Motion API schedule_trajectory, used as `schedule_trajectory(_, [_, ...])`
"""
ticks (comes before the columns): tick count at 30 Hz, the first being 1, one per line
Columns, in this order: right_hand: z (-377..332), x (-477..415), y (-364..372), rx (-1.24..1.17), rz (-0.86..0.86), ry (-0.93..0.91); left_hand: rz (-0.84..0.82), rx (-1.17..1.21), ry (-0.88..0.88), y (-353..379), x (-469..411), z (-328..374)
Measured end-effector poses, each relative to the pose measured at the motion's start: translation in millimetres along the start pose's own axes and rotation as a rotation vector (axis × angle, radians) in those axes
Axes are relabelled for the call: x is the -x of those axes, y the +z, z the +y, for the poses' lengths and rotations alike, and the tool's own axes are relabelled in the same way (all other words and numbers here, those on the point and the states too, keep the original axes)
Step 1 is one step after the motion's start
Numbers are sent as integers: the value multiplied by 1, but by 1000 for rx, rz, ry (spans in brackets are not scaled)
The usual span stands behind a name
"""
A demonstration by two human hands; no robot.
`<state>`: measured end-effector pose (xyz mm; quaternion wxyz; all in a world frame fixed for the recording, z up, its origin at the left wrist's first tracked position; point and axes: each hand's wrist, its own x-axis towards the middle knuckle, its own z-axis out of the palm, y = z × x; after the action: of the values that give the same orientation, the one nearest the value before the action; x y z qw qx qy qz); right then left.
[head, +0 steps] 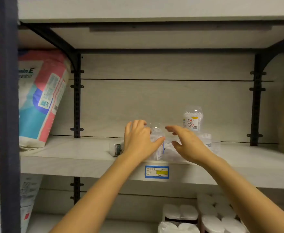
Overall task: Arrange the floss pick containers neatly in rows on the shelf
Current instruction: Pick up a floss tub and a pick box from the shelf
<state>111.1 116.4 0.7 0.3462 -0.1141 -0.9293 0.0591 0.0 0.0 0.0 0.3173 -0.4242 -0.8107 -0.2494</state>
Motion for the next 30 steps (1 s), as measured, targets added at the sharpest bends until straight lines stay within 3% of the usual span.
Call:
schedule_trajectory(4, [2,-5,3,-1,-55,11,-55,-150,22,0,-9,0])
schedule_trajectory(8, [4,-2,5,-58,-9,14,-57,-67,18,-5,-10,-4])
schedule_trajectory(12, [-3,9,-2,-339,67,80,35,284,-90,-27,-6,-13])
schedule_trajectory(16, [-18,26,-11,-704,-9,145,-185,905,-173,-53,9,-17])
schedule_trajectory(22, [-39,47,-7,-1028,-92,77,-350,1040,-111,-66,32,-8])
schedule_trajectory(26, [-45,65,5,-1330,30,177,-314,1116,-146,-60,61,-18])
schedule_trajectory(30, [-45,77,14,-1470,127,249,-350,1279,-194,-51,86,-24])
